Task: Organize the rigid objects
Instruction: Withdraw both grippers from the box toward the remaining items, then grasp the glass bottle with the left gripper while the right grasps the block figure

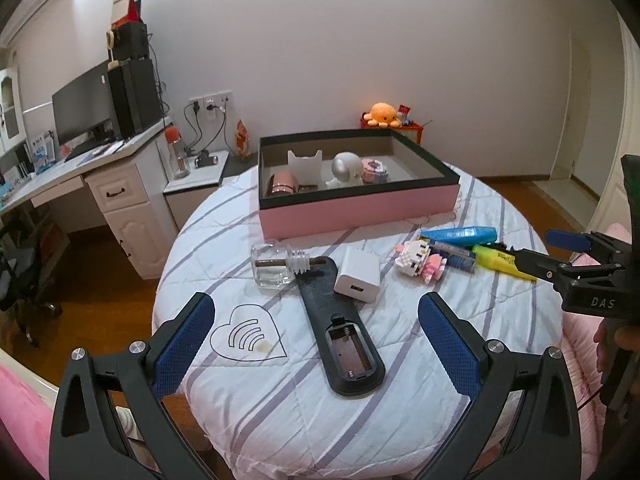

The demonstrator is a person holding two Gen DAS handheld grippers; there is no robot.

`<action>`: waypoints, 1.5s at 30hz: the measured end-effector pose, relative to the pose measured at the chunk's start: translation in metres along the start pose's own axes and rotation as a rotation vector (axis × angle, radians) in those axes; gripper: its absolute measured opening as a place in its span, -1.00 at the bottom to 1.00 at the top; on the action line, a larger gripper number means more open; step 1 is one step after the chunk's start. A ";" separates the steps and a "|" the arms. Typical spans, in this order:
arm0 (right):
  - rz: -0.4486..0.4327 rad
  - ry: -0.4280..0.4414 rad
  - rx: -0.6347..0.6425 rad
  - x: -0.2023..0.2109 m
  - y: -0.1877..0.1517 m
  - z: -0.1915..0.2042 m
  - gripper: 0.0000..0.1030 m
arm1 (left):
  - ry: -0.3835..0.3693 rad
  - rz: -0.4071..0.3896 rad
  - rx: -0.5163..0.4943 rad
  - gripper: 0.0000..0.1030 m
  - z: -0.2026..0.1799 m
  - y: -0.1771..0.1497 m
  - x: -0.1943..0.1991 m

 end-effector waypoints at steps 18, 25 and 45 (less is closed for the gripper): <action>0.077 0.112 0.045 -0.074 0.009 0.055 0.71 | 0.028 0.068 0.012 0.99 0.031 -0.009 -0.037; 0.095 0.163 0.041 -0.099 0.013 0.062 0.70 | 0.033 0.090 0.006 0.99 0.040 -0.012 -0.049; 0.101 0.180 0.108 -0.113 0.023 0.057 0.18 | 0.039 0.137 0.080 0.99 0.043 0.005 -0.100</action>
Point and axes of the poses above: each gripper's, at about its wrist camera, not at the fingertips, and x roughly against the way its jaws point, z to its left, y to its top, the point moved 9 cm from there along -x, roughly the way its jaws point, and after that the axes turned 13 degrees about x, right-handed, at the moved point
